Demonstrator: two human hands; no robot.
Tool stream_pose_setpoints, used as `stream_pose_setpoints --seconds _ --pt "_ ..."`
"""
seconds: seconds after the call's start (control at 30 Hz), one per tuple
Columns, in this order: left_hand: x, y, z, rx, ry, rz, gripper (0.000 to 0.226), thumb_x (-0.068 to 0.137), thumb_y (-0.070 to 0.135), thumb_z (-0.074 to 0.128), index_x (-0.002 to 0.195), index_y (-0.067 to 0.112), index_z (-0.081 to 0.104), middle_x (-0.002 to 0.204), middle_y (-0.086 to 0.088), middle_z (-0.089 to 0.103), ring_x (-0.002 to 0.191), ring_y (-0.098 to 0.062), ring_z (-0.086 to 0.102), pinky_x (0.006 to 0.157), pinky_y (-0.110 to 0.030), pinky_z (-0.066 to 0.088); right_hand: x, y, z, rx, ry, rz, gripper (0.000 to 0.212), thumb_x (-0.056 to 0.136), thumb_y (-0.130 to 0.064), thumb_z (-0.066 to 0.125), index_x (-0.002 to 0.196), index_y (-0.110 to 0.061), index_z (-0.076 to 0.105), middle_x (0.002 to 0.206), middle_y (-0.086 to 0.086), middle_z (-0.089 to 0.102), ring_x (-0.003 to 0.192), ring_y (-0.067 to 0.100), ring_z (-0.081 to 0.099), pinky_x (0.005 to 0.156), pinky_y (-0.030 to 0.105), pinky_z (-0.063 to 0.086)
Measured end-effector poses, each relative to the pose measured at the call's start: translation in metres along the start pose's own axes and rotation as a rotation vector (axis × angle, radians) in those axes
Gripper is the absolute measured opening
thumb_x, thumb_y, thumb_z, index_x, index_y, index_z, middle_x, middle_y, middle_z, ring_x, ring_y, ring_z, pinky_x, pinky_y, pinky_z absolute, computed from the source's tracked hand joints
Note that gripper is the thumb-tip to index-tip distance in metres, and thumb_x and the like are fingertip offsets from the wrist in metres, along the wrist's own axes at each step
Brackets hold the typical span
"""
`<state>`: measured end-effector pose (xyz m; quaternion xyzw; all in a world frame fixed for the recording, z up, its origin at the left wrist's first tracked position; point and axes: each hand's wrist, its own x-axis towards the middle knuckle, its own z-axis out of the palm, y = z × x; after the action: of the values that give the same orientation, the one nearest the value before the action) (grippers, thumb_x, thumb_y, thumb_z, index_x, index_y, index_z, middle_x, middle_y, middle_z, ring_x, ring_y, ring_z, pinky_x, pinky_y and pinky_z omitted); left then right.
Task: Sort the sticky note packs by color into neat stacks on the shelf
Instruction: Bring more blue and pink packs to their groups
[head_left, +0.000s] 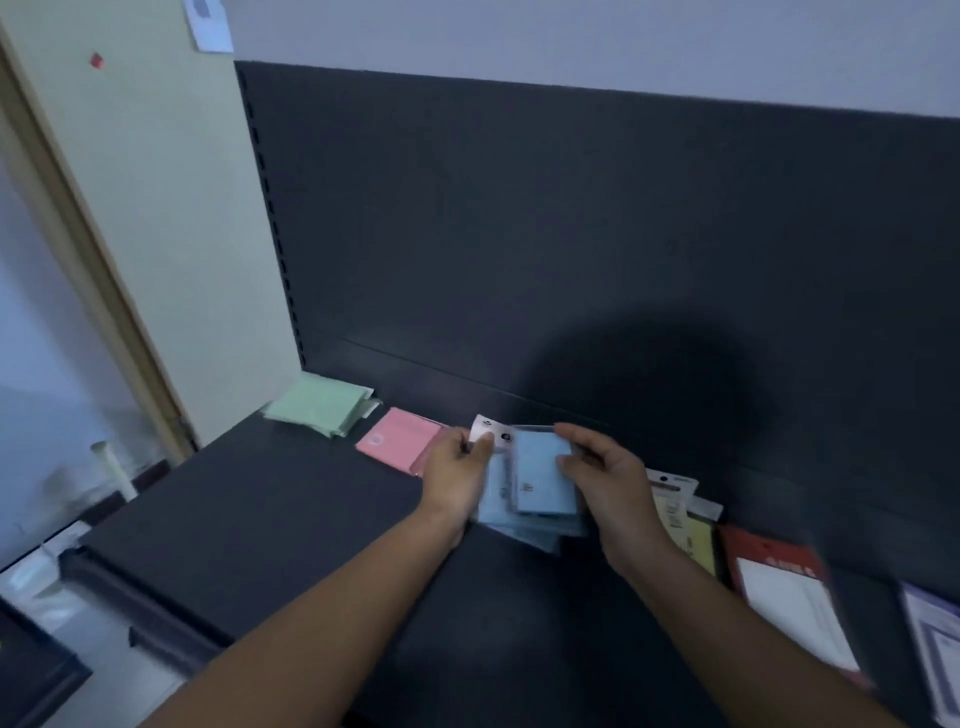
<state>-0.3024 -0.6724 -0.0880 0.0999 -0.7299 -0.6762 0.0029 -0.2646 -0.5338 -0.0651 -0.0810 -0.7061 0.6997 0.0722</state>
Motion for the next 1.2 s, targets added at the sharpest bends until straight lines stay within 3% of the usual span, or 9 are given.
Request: stream_pose_setpoints --seconds 0.1,0.23,0.43,0.57,0.63,0.73,0.9,1.07,1.2 --pt "0.023 -0.011 -0.002 0.281 -0.034 0.068 0.013 0.092 0.022 0.054 0.086 0.010 0.052 0.079 0.000 0.056 0.074 -0.015 0.051 0.058 -0.022 0.031 0.007 0.016 0.015 -0.113 0.028 -0.006 0.031 0.087 0.004 0.056 0.096 -0.025 0.063 0.117 0.006 0.058 0.088 0.009 0.058 0.062 0.009 0.048" --pt "0.044 -0.029 0.000 0.197 -0.141 0.093 0.018 0.091 0.018 0.056 0.096 0.008 0.043 0.096 -0.008 0.059 0.088 -0.022 0.059 0.081 -0.037 0.050 0.017 0.036 0.035 -0.464 0.131 -0.141 0.035 0.084 0.002 0.056 0.108 -0.024 0.060 0.119 0.004 0.054 0.111 0.019 0.053 0.087 0.008 0.037" --pt "0.050 -0.027 0.007 0.058 -0.224 -0.021 0.014 0.095 0.017 0.045 0.105 0.007 0.045 0.095 -0.004 0.058 0.088 -0.023 0.059 0.084 -0.038 0.050 0.017 0.052 0.057 -1.037 0.198 -0.027 0.073 0.076 -0.051 0.013 0.138 -0.026 0.043 0.141 0.001 0.041 0.131 0.019 0.033 0.109 0.031 0.024" --pt "0.053 -0.022 0.001 0.030 -0.238 0.005 0.003 0.094 0.012 0.046 0.097 0.012 0.045 0.096 -0.002 0.055 0.089 -0.018 0.056 0.080 -0.030 0.044 0.019 0.047 0.056 -1.090 0.189 0.036 0.049 0.097 -0.041 0.026 0.142 -0.025 0.038 0.146 0.004 0.034 0.136 0.020 0.028 0.112 0.033 0.022" --pt "0.055 -0.021 -0.002 0.108 -0.233 0.088 0.005 0.092 0.016 0.048 0.095 0.013 0.052 0.101 -0.003 0.058 0.100 -0.022 0.057 0.089 -0.035 0.045 0.018 0.042 0.053 -0.989 0.225 -0.019 0.044 0.098 -0.033 0.041 0.140 -0.020 0.040 0.143 0.006 0.037 0.134 0.021 0.032 0.111 0.029 0.024" --pt "0.051 -0.013 -0.003 0.400 -0.196 0.271 0.041 0.092 0.022 0.050 0.129 0.006 0.046 0.134 -0.013 0.044 0.124 -0.029 0.039 0.107 -0.035 0.027 0.009 0.033 0.044 -0.869 0.284 -0.123 0.042 0.095 -0.025 0.049 0.135 -0.013 0.047 0.134 0.005 0.045 0.127 0.018 0.040 0.104 0.014 0.023" --pt "0.012 -0.001 0.018 0.523 -0.190 0.709 0.050 0.081 0.017 0.060 0.128 0.008 0.047 0.138 -0.010 0.041 0.126 -0.026 0.033 0.104 -0.037 0.024 -0.025 0.025 0.006 -0.871 0.302 -0.092 0.038 0.092 -0.016 0.053 0.130 -0.009 0.050 0.132 0.005 0.048 0.125 0.017 0.041 0.099 0.011 0.023" --pt "-0.065 -0.003 0.077 0.608 -0.513 1.000 0.042 0.068 0.018 0.054 0.109 0.011 0.058 0.113 -0.006 0.059 0.107 -0.022 0.044 0.091 -0.032 0.030 -0.095 0.020 -0.073 -0.972 0.395 -0.034 0.036 0.088 -0.013 0.055 0.124 -0.011 0.054 0.123 0.003 0.053 0.116 0.017 0.047 0.101 0.024 0.035" --pt "-0.159 -0.003 0.135 0.710 -0.825 1.125 0.038 0.084 0.023 0.047 0.122 0.020 0.050 0.121 0.006 0.052 0.117 -0.017 0.043 0.100 -0.029 0.024 -0.184 0.013 -0.166 -1.153 0.525 0.053 0.033 0.088 -0.017 0.056 0.120 -0.013 0.056 0.118 0.002 0.057 0.113 0.021 0.052 0.096 0.036 0.041"
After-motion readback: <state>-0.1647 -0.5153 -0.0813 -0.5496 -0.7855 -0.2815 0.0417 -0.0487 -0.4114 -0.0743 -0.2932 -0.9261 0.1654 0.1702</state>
